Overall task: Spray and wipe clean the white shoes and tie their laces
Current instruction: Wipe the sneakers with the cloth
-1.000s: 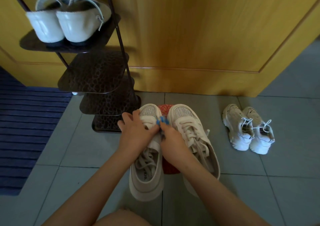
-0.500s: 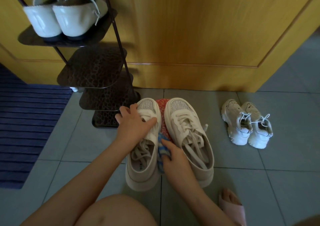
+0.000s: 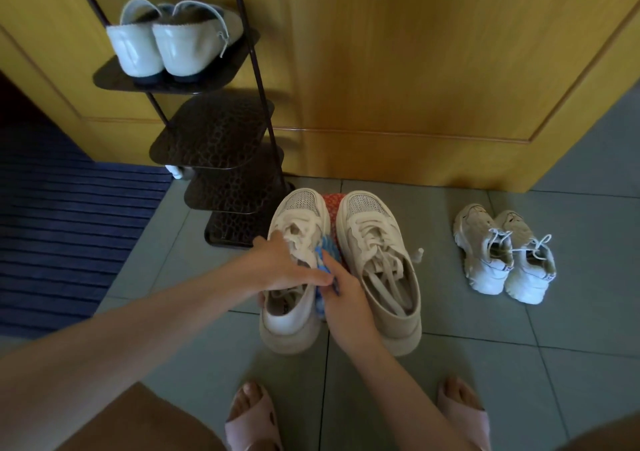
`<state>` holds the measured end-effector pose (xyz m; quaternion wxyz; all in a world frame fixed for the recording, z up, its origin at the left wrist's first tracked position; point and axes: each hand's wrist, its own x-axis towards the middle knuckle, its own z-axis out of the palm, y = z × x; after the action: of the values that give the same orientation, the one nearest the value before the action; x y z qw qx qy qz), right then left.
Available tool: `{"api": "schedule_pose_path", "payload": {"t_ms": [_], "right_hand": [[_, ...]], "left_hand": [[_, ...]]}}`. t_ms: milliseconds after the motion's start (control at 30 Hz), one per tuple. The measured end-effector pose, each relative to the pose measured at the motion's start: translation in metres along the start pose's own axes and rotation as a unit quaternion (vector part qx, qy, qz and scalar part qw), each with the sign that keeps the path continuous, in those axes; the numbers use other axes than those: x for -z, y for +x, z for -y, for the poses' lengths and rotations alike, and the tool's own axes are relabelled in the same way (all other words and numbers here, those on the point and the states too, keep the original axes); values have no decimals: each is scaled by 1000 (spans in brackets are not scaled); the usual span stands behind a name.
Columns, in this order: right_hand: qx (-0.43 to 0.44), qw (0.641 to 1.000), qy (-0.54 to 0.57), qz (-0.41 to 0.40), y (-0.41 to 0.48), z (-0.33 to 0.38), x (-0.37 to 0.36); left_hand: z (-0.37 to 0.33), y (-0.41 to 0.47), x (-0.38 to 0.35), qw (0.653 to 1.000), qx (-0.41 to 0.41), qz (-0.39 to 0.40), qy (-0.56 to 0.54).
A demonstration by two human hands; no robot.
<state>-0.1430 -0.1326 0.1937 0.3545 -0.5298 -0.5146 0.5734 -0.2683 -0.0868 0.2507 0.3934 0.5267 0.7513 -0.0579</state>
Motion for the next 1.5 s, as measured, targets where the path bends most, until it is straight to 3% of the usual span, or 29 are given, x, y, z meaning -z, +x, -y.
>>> {"api": "schedule_pose_path", "payload": {"t_ms": [300, 500, 600, 733, 1000, 1200, 1300, 1433, 1500], "right_hand": [[39, 999, -5, 20, -39, -6, 0], [69, 997, -25, -15, -46, 13, 7], [116, 987, -106, -17, -16, 29, 3], [116, 978, -174, 0, -6, 13, -11], [87, 991, -105, 13, -52, -18, -11], [60, 989, -126, 44, -76, -22, -8], [16, 993, -102, 65, -87, -20, 0], [-23, 999, -37, 14, -83, -12, 12], [2, 999, -38, -8, -76, -5, 11]], "left_hand": [[19, -12, -5, 991, -82, -73, -72], [25, -14, -10, 978, -145, -126, -81], [26, -17, -13, 975, -156, -138, -81], [28, -19, -13, 973, -171, -134, -81], [27, -22, -13, 973, -147, -137, -113], [27, -24, -13, 977, -132, -131, -103], [28, -25, -12, 971, -117, -110, -175], [33, -32, -8, 957, -94, -71, -266], [35, -41, -6, 973, -80, -60, -209]]}}
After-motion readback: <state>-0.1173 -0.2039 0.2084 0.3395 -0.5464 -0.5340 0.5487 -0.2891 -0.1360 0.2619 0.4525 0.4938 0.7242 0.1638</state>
